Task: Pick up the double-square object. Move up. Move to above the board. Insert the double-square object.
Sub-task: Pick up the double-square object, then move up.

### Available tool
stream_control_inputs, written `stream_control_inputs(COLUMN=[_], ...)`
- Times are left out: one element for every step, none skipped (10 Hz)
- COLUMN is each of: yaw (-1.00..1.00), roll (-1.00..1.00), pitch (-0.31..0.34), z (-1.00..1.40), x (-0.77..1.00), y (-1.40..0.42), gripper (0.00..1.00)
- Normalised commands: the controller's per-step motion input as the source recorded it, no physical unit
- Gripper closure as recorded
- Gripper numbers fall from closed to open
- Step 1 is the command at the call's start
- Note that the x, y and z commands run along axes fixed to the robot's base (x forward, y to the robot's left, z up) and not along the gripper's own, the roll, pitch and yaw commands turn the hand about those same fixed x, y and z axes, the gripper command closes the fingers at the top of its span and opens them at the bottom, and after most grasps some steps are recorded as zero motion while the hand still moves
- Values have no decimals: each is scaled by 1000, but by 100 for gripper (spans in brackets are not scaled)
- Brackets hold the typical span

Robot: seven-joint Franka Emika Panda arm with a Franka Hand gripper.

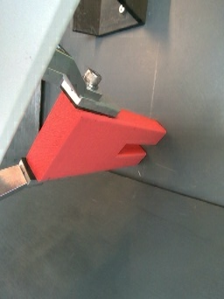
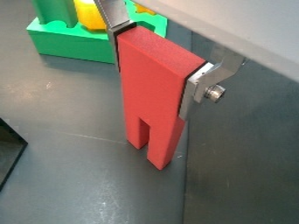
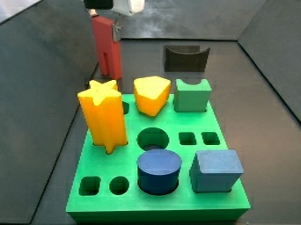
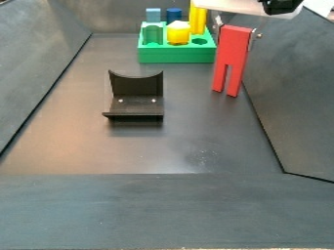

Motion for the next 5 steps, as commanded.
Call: stream_control_inputs(yaw=[0, 0, 0, 0, 0], roll=[0, 0, 0, 0, 0], pitch=[0, 0, 0, 0, 0], z=[0, 0, 0, 0, 833], x=[0, 0, 0, 0, 0], y=[0, 0, 0, 0, 0], gripper=[100, 100, 100, 100, 100])
